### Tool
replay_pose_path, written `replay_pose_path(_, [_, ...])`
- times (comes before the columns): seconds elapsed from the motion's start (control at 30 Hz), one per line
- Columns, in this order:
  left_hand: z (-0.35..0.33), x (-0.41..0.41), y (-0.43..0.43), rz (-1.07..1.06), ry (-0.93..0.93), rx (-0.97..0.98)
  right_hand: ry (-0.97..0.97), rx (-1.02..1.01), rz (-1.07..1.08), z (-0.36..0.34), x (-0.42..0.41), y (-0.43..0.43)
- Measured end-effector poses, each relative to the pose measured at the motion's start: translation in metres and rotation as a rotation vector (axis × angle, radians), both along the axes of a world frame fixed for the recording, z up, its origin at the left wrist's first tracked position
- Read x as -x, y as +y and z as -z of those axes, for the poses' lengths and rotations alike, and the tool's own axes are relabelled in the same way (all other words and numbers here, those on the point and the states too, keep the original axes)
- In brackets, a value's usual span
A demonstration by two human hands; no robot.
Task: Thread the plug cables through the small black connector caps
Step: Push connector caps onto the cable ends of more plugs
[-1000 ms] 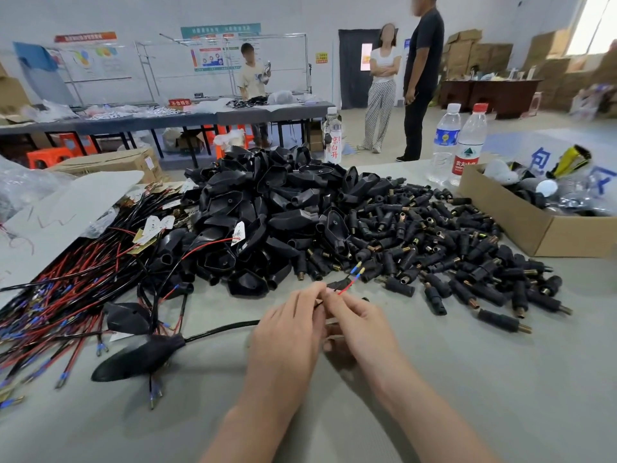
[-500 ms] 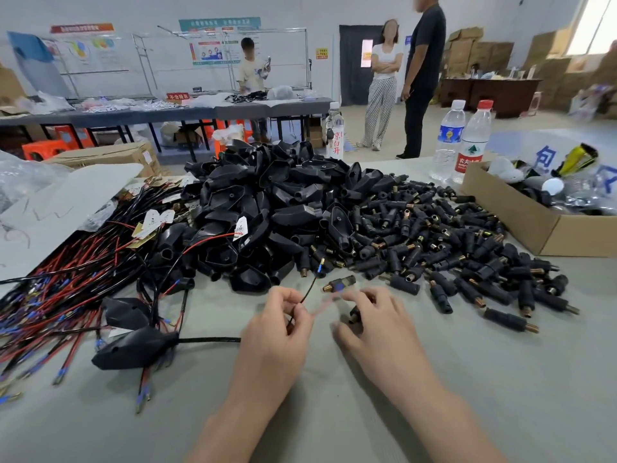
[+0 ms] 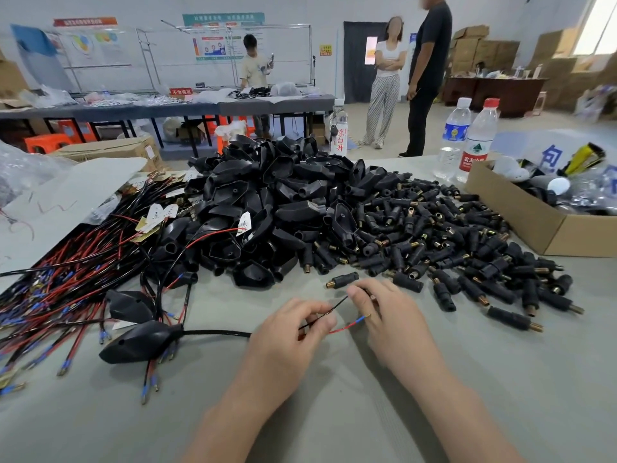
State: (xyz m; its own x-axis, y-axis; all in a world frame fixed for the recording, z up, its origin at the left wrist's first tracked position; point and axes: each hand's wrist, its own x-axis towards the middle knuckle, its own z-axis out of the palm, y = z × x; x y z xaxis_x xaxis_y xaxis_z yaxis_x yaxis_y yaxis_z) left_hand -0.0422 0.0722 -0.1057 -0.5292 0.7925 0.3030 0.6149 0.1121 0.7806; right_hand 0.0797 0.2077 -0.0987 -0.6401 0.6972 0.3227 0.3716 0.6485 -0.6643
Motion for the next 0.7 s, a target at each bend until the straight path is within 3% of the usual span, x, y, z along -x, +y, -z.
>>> replay_pose_path(0.2, [0.001, 0.001, 0.0, 0.109, 0.042, -0.004, 0.188, 0.322, -0.031, -0.006, 0.0, -0.008])
replay_pose_path(0.53, [0.001, -0.002, -0.001, -0.087, -0.015, -0.141, 0.727, 1.223, 0.024, -0.017, 0.007, -0.003])
replay_pose_path(0.7, [0.002, -0.003, -0.002, -0.066, -0.038, -0.136, 0.785, 1.403, -0.003, -0.021, 0.007, -0.004])
